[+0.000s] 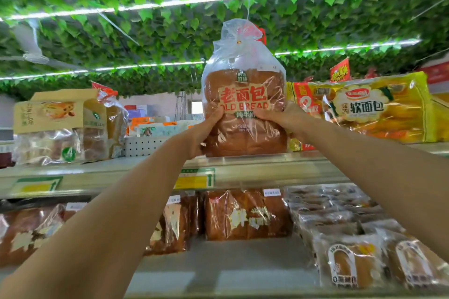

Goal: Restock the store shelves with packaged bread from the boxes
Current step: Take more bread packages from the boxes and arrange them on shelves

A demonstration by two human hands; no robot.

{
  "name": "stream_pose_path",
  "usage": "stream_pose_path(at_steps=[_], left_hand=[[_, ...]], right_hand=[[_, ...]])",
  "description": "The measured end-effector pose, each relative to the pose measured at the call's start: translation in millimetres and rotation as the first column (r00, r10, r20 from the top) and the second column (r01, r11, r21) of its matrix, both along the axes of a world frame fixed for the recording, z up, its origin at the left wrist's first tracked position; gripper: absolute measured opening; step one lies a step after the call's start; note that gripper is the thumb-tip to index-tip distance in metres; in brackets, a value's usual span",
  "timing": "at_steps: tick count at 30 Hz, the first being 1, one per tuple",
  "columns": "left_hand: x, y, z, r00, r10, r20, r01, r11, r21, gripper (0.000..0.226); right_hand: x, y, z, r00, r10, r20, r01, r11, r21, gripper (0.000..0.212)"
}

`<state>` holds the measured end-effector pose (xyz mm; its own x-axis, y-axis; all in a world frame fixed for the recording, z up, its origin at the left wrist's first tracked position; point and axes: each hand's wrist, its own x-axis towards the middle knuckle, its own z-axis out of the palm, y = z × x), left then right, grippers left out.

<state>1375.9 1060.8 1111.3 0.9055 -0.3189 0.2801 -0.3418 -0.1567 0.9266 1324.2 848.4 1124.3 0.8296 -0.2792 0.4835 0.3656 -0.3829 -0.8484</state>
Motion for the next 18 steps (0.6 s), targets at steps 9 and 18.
stream_pose_path(at_steps=[9, 18], left_hand=[[-71, 26, -26, 0.916, 0.239, 0.321, -0.089, 0.904, -0.418, 0.031], [-164, 19, -169, 0.973, -0.186, -0.134, 0.124, 0.920, -0.371, 0.032]], right_hand=[[-72, 41, -36, 0.862, -0.348, 0.369, 0.402, 0.913, -0.077, 0.068], [-168, 68, -165, 0.959, -0.199, 0.201, 0.250, 0.929, -0.273, 0.042]])
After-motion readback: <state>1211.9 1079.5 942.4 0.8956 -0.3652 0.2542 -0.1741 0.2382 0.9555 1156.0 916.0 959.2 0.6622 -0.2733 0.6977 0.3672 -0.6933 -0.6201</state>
